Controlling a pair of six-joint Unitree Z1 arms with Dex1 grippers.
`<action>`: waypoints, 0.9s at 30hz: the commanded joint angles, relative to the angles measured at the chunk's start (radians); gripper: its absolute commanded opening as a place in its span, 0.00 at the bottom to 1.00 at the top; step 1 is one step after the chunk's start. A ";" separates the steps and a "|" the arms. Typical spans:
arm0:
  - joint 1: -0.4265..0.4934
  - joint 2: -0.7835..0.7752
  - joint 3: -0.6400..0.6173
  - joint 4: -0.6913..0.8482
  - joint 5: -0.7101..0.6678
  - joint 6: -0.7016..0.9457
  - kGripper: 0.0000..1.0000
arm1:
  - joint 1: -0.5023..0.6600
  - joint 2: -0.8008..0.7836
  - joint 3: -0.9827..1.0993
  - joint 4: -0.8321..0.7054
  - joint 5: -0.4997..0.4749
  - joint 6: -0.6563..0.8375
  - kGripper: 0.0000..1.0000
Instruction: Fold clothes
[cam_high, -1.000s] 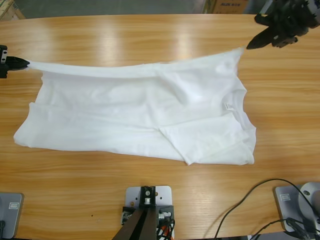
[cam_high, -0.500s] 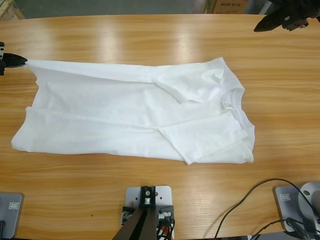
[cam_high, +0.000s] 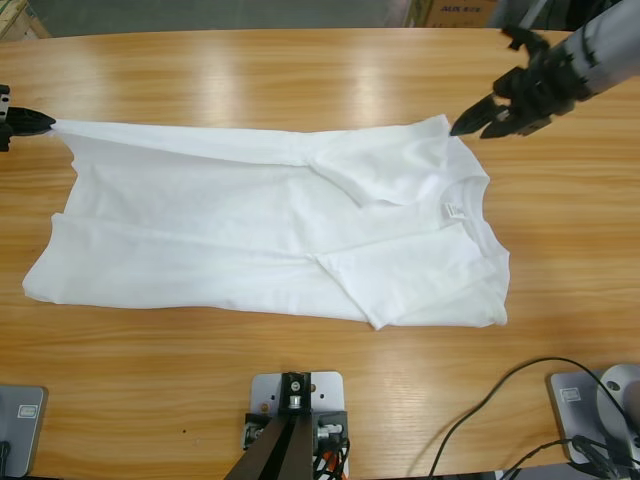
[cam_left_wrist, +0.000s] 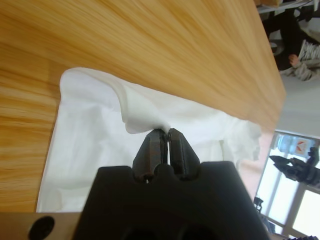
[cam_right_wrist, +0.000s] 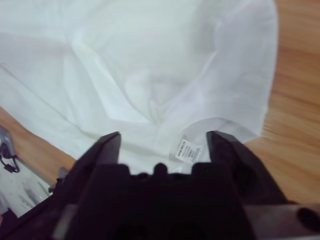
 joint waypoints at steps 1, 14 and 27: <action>0.004 0.040 0.001 0.016 -0.017 0.020 0.00 | 0.087 0.054 0.062 -0.071 -0.010 0.011 0.93; 0.008 0.053 0.004 0.017 -0.017 0.026 0.00 | 0.108 0.076 0.138 -0.167 -0.053 0.001 0.90; 0.009 0.065 0.004 0.018 -0.016 0.034 0.00 | 0.111 0.114 0.113 -0.190 -0.066 -0.017 0.86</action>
